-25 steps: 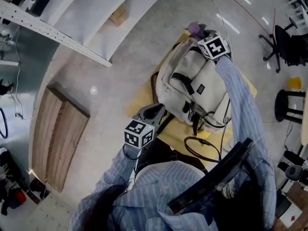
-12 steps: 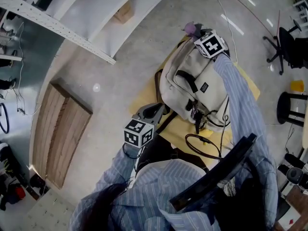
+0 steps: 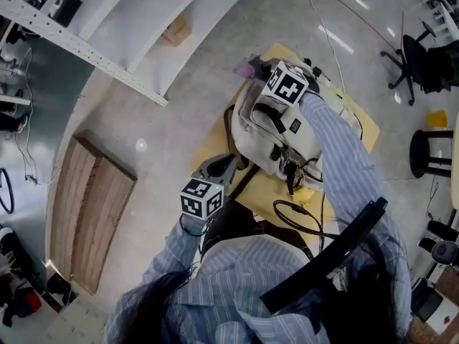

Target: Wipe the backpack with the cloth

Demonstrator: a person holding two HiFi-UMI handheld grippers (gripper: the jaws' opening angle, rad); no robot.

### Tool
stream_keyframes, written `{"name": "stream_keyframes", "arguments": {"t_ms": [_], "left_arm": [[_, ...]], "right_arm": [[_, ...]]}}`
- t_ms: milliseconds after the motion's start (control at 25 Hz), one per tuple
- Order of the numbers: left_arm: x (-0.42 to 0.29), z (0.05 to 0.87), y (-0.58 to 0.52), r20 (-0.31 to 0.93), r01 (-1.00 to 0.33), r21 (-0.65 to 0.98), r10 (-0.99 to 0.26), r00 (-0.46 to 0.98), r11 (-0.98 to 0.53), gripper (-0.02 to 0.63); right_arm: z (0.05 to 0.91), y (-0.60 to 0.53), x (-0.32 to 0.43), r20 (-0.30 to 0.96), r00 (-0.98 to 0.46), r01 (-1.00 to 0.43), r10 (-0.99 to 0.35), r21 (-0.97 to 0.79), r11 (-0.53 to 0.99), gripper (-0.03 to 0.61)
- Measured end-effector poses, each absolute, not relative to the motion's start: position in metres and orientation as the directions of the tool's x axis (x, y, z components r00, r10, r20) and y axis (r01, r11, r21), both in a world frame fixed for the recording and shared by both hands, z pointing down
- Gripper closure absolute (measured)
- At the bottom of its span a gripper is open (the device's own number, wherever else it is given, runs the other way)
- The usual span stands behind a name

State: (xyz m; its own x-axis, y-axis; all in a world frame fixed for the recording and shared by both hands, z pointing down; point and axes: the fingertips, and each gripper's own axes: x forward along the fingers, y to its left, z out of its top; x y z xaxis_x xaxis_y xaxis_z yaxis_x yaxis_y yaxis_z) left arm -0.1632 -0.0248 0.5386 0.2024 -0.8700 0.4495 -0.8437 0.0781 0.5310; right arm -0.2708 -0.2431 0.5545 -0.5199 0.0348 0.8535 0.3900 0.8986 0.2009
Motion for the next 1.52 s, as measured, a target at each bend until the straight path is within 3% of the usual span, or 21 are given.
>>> {"name": "stream_keyframes", "arguments": {"t_ms": [600,920,1200,1520], "left_arm": [[-0.187,0.546,0.040,0.485,-0.819,0.524,-0.872,0.062,0.233,0.591],[-0.210,0.537,0.022,0.457,-0.821,0.517,-0.889,0.027,0.241,0.591],[-0.192,0.525,-0.018,0.427,-0.842,0.518,-0.898,0.103,0.150,0.591],[-0.148,0.519,-0.050,0.404,-0.847,0.532,-0.883,0.239,0.014,0.591]], "right_arm": [[0.535,-0.081,-0.228,0.786,-0.580,0.467,0.214,0.106,0.878,0.537],[0.531,-0.045,-0.207,0.763,-0.579,0.501,0.287,0.056,0.864,0.537],[0.485,-0.139,-0.218,0.706,-0.691,0.327,0.153,0.117,0.938,0.537],[0.455,-0.322,-0.201,0.692,-0.697,0.027,-0.185,0.284,0.958,0.537]]}}
